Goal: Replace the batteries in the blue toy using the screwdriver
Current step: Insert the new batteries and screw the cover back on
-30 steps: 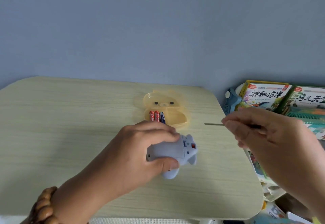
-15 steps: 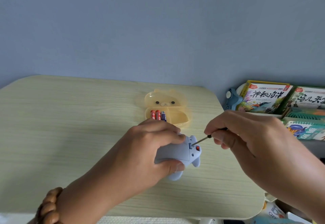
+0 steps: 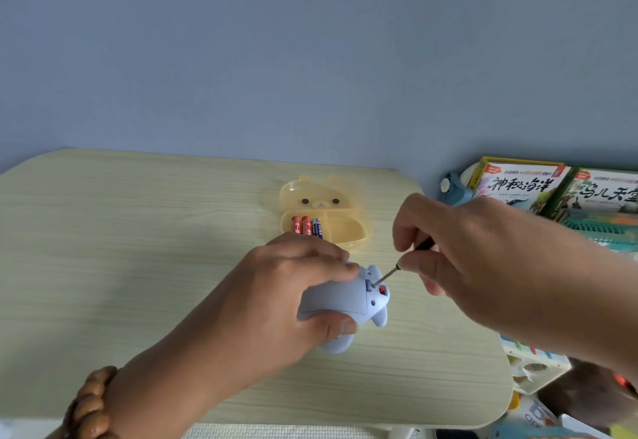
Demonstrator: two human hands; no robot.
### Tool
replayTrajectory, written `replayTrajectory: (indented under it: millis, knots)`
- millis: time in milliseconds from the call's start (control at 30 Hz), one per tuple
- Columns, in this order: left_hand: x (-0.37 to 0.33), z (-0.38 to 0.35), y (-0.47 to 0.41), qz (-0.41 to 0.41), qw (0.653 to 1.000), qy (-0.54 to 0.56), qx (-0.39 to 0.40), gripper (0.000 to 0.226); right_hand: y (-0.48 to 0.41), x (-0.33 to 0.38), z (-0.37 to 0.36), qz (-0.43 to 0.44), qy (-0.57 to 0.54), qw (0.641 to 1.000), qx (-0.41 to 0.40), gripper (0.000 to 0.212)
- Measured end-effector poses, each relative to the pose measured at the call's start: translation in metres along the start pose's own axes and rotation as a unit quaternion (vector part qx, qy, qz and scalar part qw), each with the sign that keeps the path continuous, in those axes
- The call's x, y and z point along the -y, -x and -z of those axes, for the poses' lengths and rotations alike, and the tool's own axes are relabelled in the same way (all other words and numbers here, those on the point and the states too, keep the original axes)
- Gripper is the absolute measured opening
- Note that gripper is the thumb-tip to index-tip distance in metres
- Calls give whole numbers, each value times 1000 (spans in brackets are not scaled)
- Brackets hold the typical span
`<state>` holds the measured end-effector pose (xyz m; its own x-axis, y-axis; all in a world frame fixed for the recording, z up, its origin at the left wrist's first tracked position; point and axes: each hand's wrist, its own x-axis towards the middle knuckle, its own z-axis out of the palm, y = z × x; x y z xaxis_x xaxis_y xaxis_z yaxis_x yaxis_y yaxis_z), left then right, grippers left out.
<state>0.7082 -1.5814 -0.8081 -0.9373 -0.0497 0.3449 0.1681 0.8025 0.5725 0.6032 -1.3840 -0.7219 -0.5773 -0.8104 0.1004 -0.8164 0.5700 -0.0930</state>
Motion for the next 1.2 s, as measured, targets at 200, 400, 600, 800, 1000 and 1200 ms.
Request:
replayTrajectory:
  millis: [200, 400, 600, 800, 1000, 1200]
  knots:
    - [-2, -2, 0, -13, 1000, -11, 11, 48, -29, 13, 18, 33, 162, 983, 79, 38]
    - [-1, -3, 0, -6, 1000, 3, -3, 51, -23, 8, 0, 42, 132, 989, 56, 37]
    - [0, -3, 0, -8, 1000, -3, 0, 50, -17, 9, 6, 18, 90, 993, 74, 23]
    - [-2, -2, -1, -14, 1000, -8, 8, 47, -23, 7, -1, 18, 140, 987, 82, 57]
    - [0, -1, 0, -5, 1000, 13, -7, 50, -14, 4, 3, 4, 69, 995, 69, 26]
    - [-1, -2, 0, -6, 1000, 0, 7, 47, -25, 10, 0, 33, 154, 984, 80, 57]
